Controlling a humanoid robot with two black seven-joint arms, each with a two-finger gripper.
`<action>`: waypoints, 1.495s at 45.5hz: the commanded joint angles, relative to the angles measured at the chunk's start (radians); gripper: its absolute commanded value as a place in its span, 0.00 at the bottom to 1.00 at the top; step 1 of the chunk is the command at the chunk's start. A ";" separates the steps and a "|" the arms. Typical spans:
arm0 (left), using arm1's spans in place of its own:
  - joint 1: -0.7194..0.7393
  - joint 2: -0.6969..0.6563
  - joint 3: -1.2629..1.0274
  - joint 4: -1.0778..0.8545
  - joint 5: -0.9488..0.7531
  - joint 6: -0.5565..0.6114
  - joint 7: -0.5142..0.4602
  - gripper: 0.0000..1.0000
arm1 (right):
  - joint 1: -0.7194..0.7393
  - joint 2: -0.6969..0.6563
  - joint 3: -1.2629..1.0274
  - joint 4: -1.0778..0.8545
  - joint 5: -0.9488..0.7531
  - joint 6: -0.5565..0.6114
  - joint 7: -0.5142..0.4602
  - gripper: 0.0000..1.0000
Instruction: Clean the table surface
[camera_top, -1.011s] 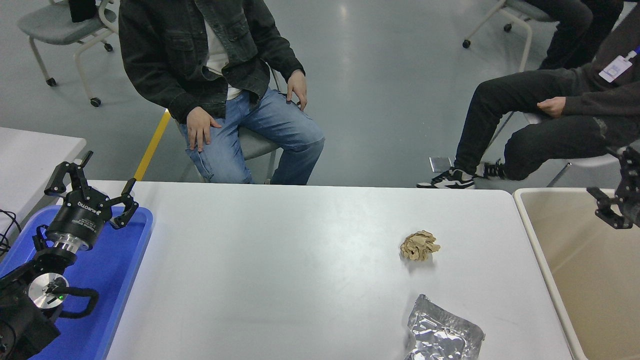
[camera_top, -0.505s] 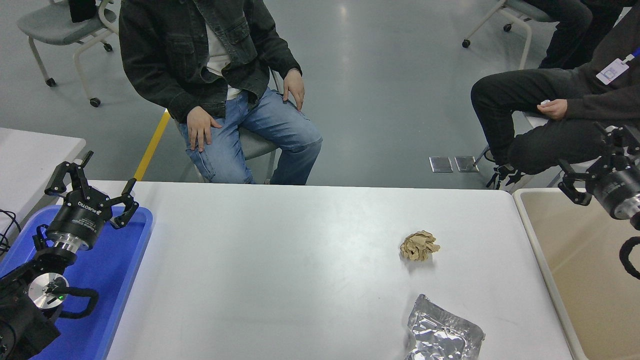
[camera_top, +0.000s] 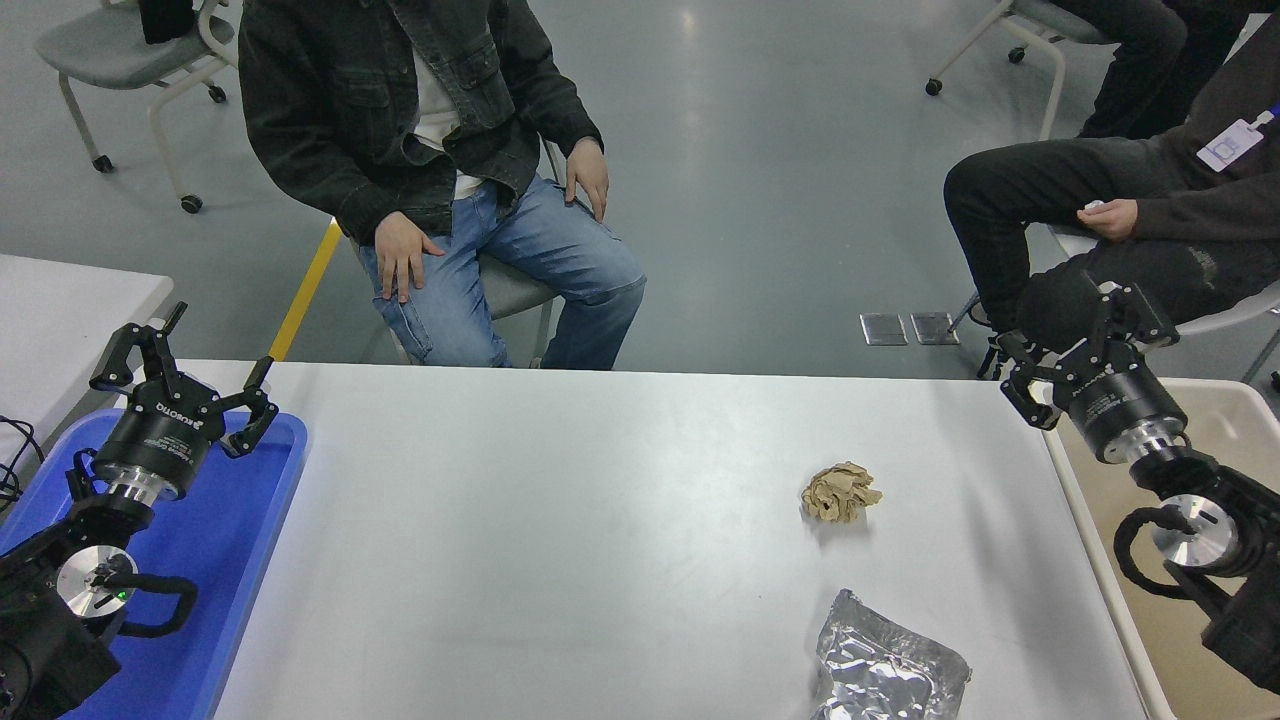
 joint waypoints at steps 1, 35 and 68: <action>0.000 0.000 0.000 0.000 0.000 0.000 0.000 1.00 | -0.047 -0.032 -0.018 0.132 -0.035 -0.141 0.010 1.00; 0.000 0.000 0.000 0.000 0.000 -0.001 0.000 1.00 | -0.030 -0.085 -0.011 0.136 -0.103 -0.229 0.021 1.00; 0.000 0.000 0.000 0.000 0.000 0.000 0.000 1.00 | 0.015 -0.357 -0.236 0.561 -0.867 -0.242 -0.057 1.00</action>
